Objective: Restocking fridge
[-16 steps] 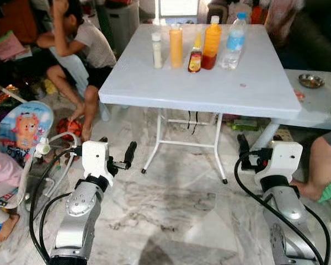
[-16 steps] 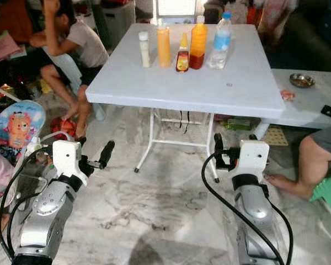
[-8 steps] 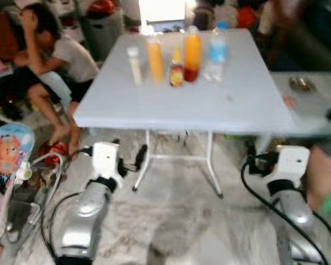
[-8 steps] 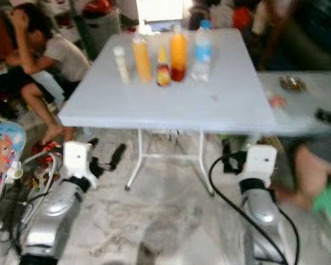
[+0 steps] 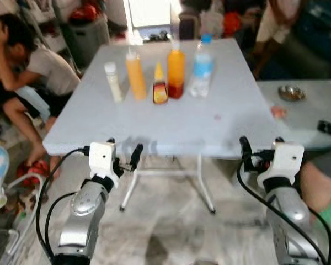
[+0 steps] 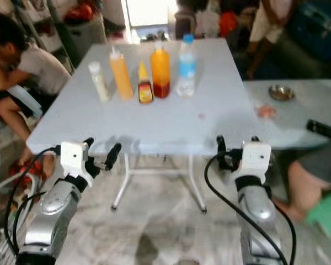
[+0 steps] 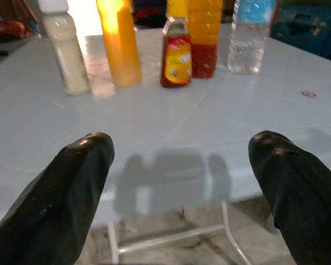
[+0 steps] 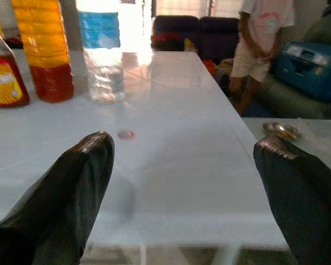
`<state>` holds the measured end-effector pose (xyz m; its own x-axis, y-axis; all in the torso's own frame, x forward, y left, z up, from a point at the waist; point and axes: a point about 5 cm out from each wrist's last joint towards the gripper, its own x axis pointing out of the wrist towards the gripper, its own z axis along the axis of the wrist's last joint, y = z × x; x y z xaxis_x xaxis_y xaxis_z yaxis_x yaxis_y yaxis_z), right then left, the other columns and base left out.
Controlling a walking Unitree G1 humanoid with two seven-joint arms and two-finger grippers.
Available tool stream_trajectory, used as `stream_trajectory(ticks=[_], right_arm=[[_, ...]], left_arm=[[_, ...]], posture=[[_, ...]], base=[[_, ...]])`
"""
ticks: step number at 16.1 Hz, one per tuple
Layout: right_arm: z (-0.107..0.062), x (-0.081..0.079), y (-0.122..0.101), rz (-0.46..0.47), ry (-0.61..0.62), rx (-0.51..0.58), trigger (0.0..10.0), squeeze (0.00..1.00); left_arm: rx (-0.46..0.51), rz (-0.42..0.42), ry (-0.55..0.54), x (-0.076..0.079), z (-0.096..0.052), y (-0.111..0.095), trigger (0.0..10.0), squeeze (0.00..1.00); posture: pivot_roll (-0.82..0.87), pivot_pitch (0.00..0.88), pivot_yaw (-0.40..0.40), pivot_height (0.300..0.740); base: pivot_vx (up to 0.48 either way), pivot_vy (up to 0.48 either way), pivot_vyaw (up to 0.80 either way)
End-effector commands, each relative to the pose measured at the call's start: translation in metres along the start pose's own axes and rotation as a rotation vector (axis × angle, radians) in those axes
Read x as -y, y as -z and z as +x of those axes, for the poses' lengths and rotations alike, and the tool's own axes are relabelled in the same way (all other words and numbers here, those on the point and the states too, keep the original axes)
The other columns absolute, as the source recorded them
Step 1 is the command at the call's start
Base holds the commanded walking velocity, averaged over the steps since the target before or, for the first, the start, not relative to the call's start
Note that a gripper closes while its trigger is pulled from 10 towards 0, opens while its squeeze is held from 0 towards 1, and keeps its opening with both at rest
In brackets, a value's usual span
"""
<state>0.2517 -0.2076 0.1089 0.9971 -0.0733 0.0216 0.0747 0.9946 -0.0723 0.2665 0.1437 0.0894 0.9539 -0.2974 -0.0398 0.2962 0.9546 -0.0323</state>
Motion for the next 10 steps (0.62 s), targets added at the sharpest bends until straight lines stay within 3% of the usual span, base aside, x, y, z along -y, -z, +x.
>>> stream_trajectory(ticks=[1, 10], right_arm=[[0.0028, -0.007, -0.004, 0.005, -0.028, 0.017, 10.0, 0.0], [0.0059, -0.0077, -0.0052, -0.009, -0.043, 0.028, 10.0, 0.0]], left_arm=[[-0.009, 0.023, -0.025, -0.0092, -0.0002, -0.001, 10.0, 0.0], [-0.002, 0.019, -0.016, -0.0076, 0.0037, -0.0023, 10.0, 0.0]], posture=[[-0.11, 0.008, 0.043, 0.74], [-0.11, 0.008, 0.045, 0.74]], base=[[0.439, 0.0, 0.0], [0.448, 0.0, 0.0]])
